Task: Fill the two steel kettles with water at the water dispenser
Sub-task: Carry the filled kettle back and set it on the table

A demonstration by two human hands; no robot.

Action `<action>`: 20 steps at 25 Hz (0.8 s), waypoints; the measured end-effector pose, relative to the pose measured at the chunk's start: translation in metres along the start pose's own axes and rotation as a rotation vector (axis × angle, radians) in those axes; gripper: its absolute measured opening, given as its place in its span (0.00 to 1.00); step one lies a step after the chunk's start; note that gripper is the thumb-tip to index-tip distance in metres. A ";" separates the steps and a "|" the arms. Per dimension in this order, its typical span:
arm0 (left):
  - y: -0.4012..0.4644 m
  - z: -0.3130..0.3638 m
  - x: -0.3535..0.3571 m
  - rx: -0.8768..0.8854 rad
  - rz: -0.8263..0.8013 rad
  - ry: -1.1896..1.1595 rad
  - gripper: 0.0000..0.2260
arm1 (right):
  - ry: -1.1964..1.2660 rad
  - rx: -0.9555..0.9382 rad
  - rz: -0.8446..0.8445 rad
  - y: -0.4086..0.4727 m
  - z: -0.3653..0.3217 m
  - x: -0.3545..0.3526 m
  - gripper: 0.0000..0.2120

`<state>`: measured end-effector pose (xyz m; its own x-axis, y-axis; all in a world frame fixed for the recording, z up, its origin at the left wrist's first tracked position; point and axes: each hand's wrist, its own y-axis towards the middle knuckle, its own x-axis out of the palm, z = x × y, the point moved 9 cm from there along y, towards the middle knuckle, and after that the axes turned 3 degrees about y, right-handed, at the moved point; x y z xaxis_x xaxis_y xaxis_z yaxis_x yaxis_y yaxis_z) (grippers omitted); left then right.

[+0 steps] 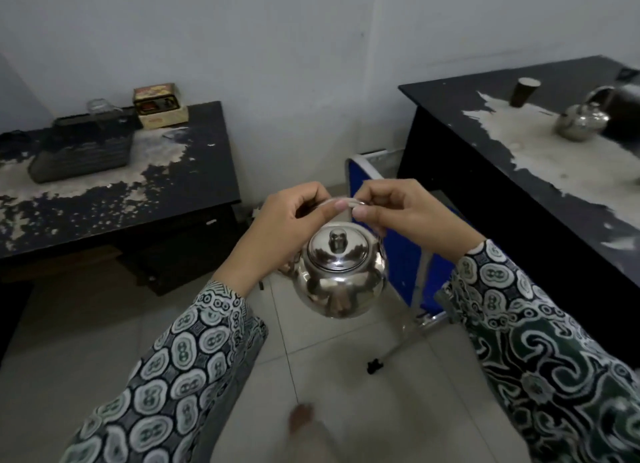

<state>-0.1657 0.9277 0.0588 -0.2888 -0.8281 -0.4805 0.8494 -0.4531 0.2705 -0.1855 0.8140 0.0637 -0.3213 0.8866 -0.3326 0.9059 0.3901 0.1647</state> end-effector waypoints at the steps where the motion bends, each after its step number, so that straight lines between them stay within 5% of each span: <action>1: 0.003 0.013 0.016 0.019 -0.022 0.006 0.17 | 0.008 -0.003 0.030 -0.017 -0.001 -0.013 0.09; 9: 0.031 0.083 0.131 0.099 -0.205 -0.047 0.19 | 0.059 0.003 0.211 -0.116 0.010 -0.107 0.07; 20: 0.136 0.149 0.293 0.089 -0.266 -0.172 0.16 | 0.122 0.035 0.254 -0.179 0.061 -0.289 0.05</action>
<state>-0.2004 0.5740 0.0788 -0.5722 -0.7169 -0.3983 0.6943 -0.6820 0.2299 -0.2375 0.4725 0.0736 -0.1114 0.9791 -0.1704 0.9700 0.1445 0.1958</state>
